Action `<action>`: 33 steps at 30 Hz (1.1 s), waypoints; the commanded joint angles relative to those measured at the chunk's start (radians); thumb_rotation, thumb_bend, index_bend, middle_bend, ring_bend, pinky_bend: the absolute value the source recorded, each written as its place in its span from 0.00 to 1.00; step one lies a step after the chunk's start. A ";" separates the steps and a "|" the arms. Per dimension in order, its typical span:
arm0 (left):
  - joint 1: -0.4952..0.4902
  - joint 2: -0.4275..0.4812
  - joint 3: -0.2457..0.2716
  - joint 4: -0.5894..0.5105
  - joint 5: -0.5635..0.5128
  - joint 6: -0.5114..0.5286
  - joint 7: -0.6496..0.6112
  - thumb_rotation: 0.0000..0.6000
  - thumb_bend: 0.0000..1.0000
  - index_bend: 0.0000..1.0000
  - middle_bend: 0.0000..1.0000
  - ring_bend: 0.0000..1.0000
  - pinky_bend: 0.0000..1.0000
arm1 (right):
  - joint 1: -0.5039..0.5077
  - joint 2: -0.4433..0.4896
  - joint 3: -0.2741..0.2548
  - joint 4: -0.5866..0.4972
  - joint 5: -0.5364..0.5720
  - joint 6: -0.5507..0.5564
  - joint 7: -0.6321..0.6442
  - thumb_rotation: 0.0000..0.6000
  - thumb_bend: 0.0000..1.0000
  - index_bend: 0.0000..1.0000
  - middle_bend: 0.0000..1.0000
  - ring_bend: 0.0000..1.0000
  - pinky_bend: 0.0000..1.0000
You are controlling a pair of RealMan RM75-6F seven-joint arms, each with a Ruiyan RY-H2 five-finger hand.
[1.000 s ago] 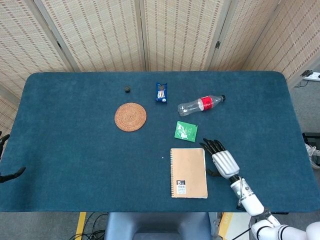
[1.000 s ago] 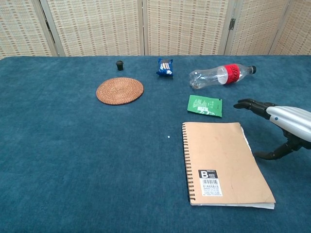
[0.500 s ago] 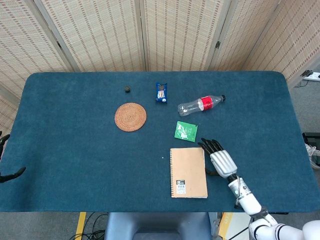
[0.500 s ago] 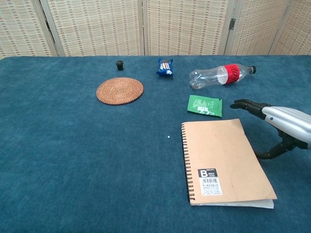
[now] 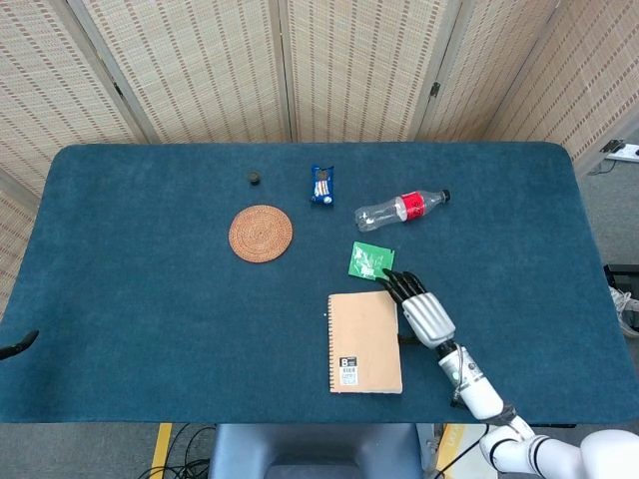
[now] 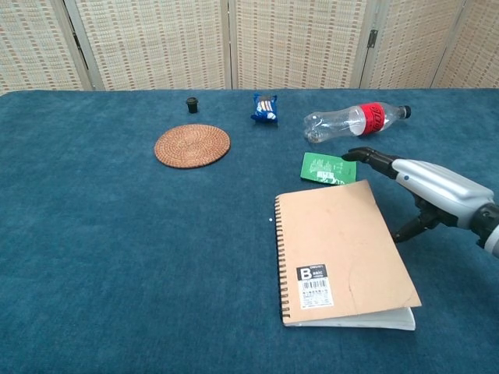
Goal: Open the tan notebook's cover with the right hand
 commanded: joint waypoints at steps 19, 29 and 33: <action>0.046 0.028 -0.048 -0.016 -0.044 0.055 -0.100 1.00 0.17 0.10 0.02 0.04 0.17 | 0.179 -0.022 0.127 -0.174 -0.002 -0.043 -0.152 1.00 0.28 0.00 0.00 0.00 0.00; 0.065 0.045 -0.069 -0.001 -0.061 0.056 -0.189 1.00 0.17 0.11 0.02 0.04 0.17 | 0.333 -0.148 0.201 -0.110 0.089 -0.214 -0.248 1.00 0.28 0.00 0.00 0.00 0.00; 0.074 0.052 -0.076 0.004 -0.067 0.059 -0.219 1.00 0.17 0.11 0.02 0.04 0.17 | 0.383 -0.217 0.210 -0.024 0.138 -0.294 -0.252 1.00 0.28 0.00 0.00 0.00 0.00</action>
